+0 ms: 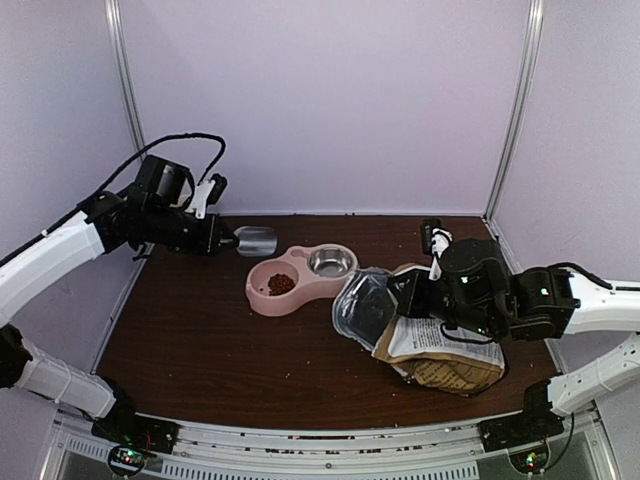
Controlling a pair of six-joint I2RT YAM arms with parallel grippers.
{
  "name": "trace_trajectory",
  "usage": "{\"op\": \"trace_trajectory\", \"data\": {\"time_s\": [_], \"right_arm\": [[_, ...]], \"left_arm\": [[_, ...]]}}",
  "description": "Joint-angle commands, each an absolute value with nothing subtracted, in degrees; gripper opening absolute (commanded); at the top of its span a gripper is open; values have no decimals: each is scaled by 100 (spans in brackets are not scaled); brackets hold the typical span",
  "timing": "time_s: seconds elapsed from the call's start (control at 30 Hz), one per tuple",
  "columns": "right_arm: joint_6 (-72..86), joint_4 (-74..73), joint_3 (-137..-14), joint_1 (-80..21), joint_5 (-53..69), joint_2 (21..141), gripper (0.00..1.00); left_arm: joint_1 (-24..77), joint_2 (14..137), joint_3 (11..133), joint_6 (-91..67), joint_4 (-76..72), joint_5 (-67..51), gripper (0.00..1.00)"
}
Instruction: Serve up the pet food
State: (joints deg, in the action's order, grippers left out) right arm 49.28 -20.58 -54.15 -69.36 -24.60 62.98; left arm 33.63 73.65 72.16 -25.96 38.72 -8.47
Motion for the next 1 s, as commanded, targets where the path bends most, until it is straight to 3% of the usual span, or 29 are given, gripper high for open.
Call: {"op": "trace_trajectory", "data": {"time_s": [0.0,0.2,0.4,0.73,0.9,0.97], "right_arm": [[4496,-1991,-5520,-6935,-2348,6470,0],[4500,-1830,-5571,-7100,-2207,6847,0],[4492,-1669,-5779,-7359,-2186,7232,0],[4490,-1607,-6184,-7703,-2097,7696,0],[4611,-2326,-6419,-7747,-2617,7723,0],[4546,-2557,-6443,-7743,-2731,7620,0]], "left_arm": [[3833,6760,6753,-3003,3481,-2128,0],[4913,6380,6311,-3567,3625,-2039,0],[5323,6213,5767,-4103,2680,-2088,0],[5873,7761,6108,-4321,1995,-1534,0],[6198,8806,6605,-4270,2159,379,0],[6237,9427,6988,-4248,2063,583,0]]}}
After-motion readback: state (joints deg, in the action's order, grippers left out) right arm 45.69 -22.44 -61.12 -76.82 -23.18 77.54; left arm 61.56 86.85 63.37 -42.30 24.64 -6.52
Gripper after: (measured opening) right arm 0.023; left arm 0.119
